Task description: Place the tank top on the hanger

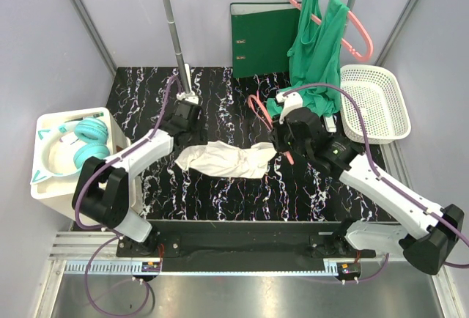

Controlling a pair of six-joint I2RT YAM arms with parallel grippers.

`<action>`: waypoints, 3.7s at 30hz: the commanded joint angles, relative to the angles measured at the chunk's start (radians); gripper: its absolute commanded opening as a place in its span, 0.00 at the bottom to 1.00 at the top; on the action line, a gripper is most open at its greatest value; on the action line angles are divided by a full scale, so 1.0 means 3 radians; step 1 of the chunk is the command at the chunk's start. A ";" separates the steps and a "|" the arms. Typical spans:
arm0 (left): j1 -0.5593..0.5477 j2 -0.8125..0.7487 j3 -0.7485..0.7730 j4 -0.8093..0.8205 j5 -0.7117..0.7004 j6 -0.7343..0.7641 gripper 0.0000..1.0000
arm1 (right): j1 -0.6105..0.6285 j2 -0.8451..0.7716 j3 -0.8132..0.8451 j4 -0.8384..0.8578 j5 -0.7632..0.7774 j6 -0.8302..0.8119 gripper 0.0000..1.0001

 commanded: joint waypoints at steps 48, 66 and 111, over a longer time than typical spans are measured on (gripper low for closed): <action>0.0114 -0.1400 -0.0139 0.0111 0.0136 0.0559 0.00 | -0.0027 -0.0549 0.0393 -0.0083 -0.1084 -0.0089 0.00; 0.0114 -0.1779 -0.0722 0.0888 0.0406 0.0718 0.17 | -0.0027 -0.0836 0.0527 -0.0406 -0.1678 -0.0028 0.00; -0.0080 0.0492 -0.0181 0.1027 0.0489 0.0590 0.48 | -0.0707 -0.0431 0.0189 -0.0452 -0.0854 0.0545 0.00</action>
